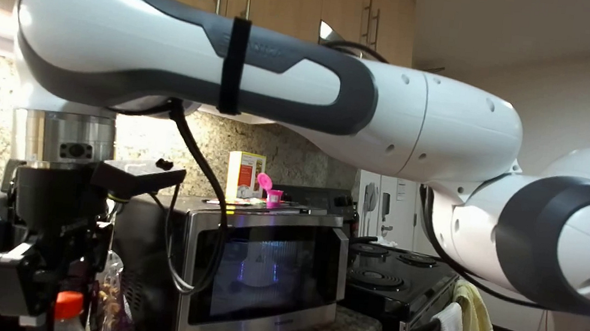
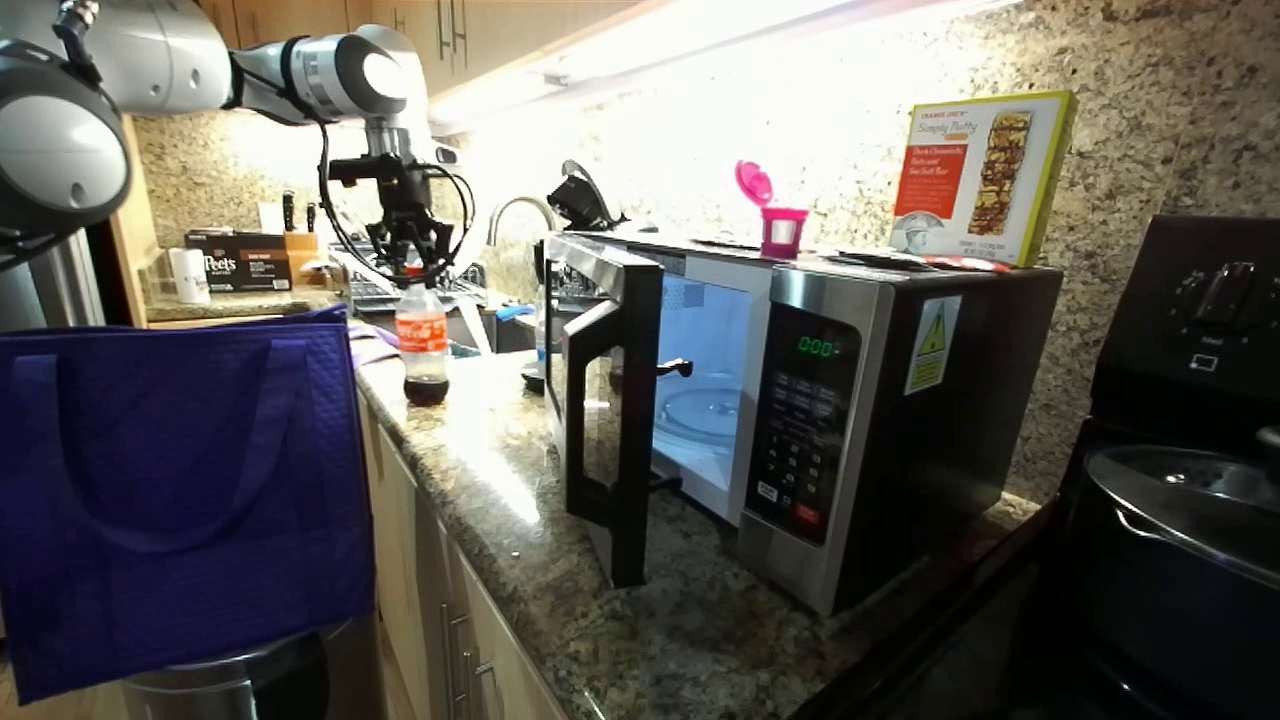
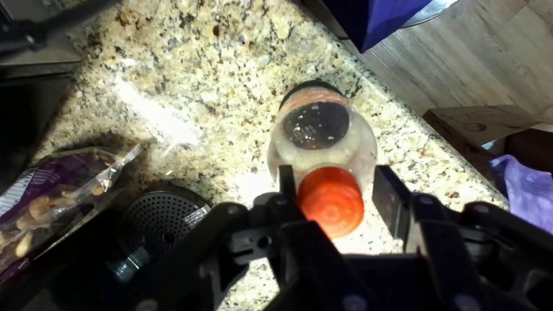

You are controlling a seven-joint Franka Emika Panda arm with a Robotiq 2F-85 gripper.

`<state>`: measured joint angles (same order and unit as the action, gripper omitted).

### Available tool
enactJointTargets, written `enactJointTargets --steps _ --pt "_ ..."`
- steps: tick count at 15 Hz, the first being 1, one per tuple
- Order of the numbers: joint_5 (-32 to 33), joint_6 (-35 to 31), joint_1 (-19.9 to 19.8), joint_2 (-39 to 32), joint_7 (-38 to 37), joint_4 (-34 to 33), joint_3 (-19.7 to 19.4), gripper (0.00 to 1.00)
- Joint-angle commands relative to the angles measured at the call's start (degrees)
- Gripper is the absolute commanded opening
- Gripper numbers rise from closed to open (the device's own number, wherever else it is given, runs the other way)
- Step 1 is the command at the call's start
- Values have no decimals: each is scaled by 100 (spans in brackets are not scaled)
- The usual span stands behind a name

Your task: Put the coke bottle inside the blue bag

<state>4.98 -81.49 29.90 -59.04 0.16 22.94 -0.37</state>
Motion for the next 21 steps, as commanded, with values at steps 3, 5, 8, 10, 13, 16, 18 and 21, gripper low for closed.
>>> enactJointTargets --steps 3,5,8,10,13,16,18,21 --pt "-117 561 -150 247 -744 180 16 94" --pt "-142 911 -140 335 -1087 215 25 99" --pt "-121 1840 -119 180 -1860 -448 54 100" --pt "-241 2149 -151 518 -2451 -202 96 100" --pt "-570 2355 -278 848 -3360 -185 224 100" --pt "-902 2523 -407 1250 -4244 -188 316 100" --pt "-1120 2550 -507 1507 -4819 -176 391 100" --pt "-1415 2399 -624 1879 -5674 -169 523 100"
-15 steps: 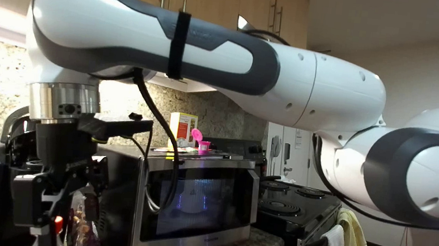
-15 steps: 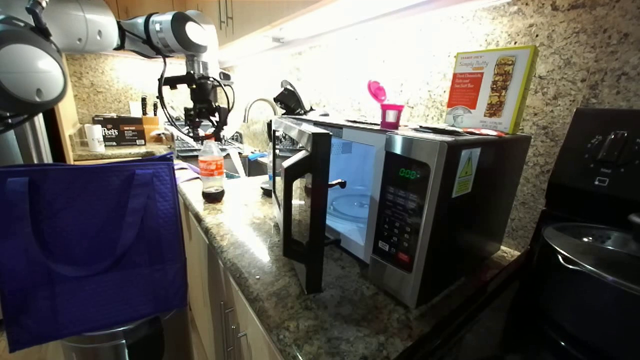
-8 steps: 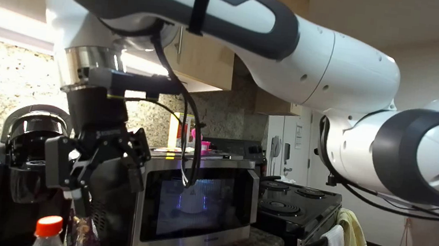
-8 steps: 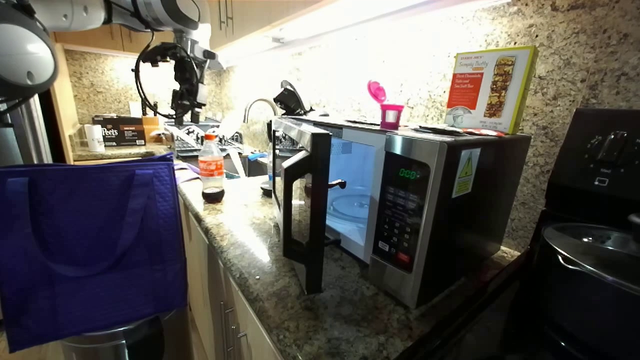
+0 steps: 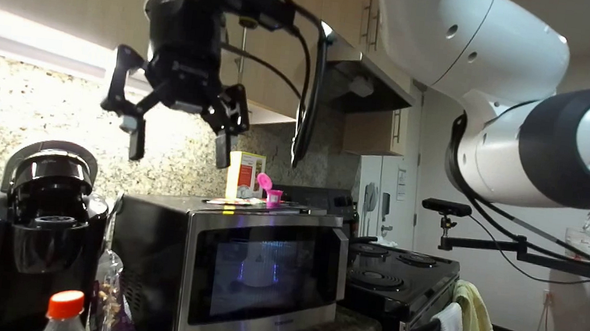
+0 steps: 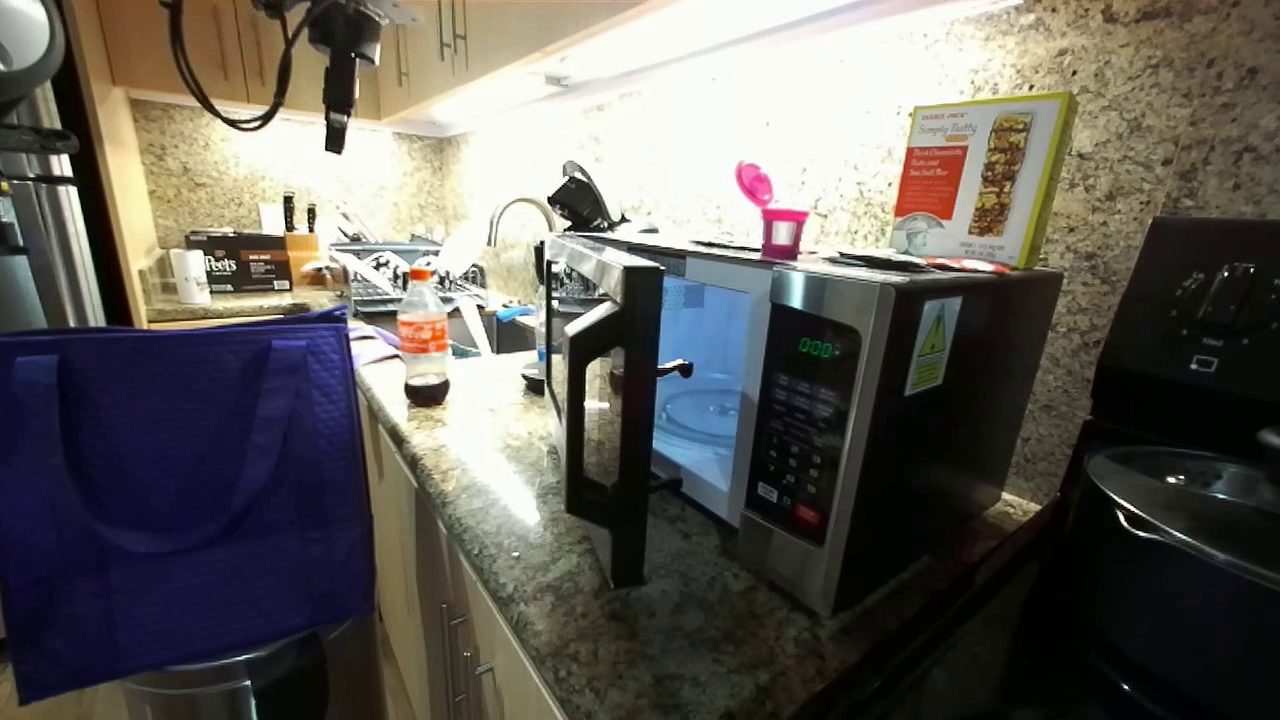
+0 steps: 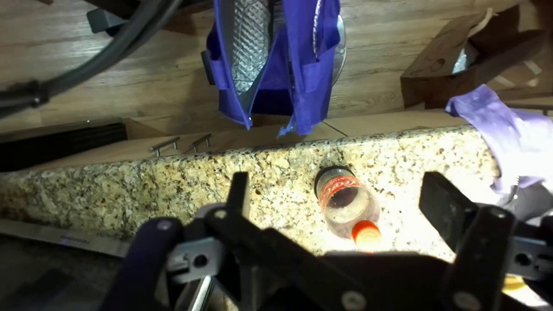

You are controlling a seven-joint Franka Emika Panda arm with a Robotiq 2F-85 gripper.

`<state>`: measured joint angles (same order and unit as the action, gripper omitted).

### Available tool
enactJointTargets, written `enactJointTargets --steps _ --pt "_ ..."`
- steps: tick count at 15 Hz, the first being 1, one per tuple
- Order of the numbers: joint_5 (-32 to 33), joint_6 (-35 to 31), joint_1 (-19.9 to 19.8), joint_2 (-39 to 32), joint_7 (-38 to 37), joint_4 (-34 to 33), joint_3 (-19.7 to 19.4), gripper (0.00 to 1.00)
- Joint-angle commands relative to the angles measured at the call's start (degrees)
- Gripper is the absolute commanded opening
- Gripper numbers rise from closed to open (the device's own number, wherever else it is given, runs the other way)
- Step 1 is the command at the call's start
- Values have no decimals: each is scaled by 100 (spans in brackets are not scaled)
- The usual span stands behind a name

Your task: Put the coke bottle inside the blue bag

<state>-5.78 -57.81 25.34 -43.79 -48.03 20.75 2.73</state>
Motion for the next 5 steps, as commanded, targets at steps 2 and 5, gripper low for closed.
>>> enactJointTargets --steps 2,5 --pt "-452 -114 -212 587 -1374 43 271 100" --pt "-239 -174 -158 685 -1249 160 242 100"
